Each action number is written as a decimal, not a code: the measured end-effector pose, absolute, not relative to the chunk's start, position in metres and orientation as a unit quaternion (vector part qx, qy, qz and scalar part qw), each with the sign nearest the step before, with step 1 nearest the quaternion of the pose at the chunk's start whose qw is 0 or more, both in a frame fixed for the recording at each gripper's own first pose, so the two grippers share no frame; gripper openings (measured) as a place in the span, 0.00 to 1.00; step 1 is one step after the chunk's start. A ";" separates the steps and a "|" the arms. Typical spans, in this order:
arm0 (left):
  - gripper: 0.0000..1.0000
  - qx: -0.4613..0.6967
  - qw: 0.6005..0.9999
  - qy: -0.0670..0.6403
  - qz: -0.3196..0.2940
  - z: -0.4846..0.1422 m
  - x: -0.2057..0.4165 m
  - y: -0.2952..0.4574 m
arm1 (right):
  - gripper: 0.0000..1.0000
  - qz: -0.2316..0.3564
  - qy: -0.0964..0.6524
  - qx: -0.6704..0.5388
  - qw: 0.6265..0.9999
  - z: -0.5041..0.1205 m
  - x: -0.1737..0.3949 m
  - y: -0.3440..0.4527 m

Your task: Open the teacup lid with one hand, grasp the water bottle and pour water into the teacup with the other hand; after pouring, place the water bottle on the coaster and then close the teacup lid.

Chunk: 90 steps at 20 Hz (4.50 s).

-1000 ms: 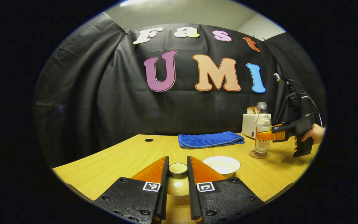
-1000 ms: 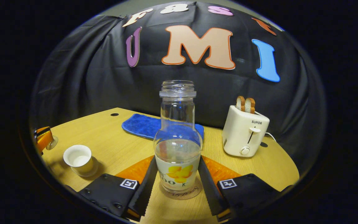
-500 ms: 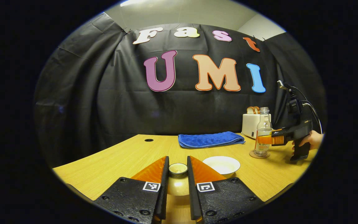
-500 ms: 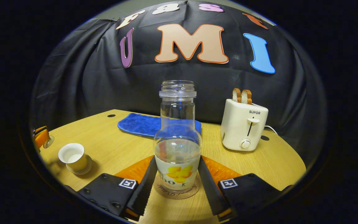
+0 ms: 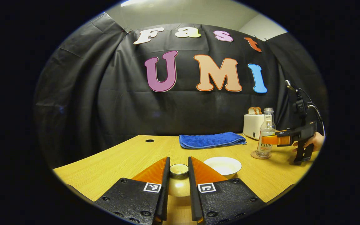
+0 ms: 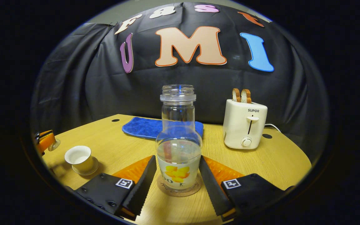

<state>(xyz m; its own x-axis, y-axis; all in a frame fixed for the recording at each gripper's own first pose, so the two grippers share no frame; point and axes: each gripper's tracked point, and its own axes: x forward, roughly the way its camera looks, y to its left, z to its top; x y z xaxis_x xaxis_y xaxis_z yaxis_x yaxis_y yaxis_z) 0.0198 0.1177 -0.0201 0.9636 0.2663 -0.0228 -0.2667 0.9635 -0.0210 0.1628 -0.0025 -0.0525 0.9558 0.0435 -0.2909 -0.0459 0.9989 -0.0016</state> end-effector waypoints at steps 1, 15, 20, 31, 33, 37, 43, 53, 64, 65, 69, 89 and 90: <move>0.27 -0.012 0.991 0.011 0.133 -0.021 0.021 0.118 | 0.84 0.023 0.144 -0.005 0.989 -0.051 0.162 -0.003; 0.28 -0.011 0.998 0.013 0.055 -0.025 0.031 0.104 | 0.92 0.015 0.120 -0.001 0.993 -0.054 0.125 -0.018; 0.28 -0.011 1.000 0.014 0.024 -0.013 0.076 0.077 | 0.84 0.008 0.113 0.008 0.994 -0.049 0.107 -0.026; 0.28 -0.002 0.996 0.054 -0.077 -0.029 0.097 0.038 | 0.92 0.001 0.064 0.015 0.998 -0.029 0.072 -0.034; 0.28 0.002 0.993 0.075 -0.089 -0.037 0.097 0.036 | 0.92 0.000 0.046 0.013 0.999 -0.023 0.066 -0.033; 0.29 0.000 0.993 0.081 -0.091 -0.037 0.098 0.035 | 0.88 0.000 0.030 0.015 0.999 -0.018 0.057 -0.033; 0.40 -0.002 0.994 0.078 -0.083 -0.035 0.100 0.037 | 0.88 -0.004 0.024 0.015 1.000 -0.015 0.052 -0.034; 0.97 -0.017 0.998 0.042 -0.031 -0.026 0.085 0.056 | 0.92 -0.020 0.024 0.014 0.999 -0.014 0.052 -0.039; 0.97 -0.013 0.997 0.017 0.080 -0.019 0.046 0.106 | 0.88 -0.073 0.021 0.011 0.997 -0.013 0.052 -0.059; 0.97 -0.012 0.995 0.018 0.099 -0.019 0.043 0.113 | 0.84 -0.081 0.020 0.011 0.996 -0.013 0.052 -0.062; 0.97 -0.008 0.984 0.018 0.175 -0.020 0.031 0.137 | 0.88 -0.113 0.019 0.009 0.993 -0.012 0.050 -0.073; 0.97 -0.008 0.971 0.016 0.240 -0.021 0.019 0.150 | 0.88 -0.164 0.017 0.006 0.986 -0.011 0.044 -0.092; 1.00 -0.008 0.971 0.016 0.240 -0.022 0.018 0.150 | 0.88 -0.164 0.017 0.006 0.986 -0.011 0.044 -0.092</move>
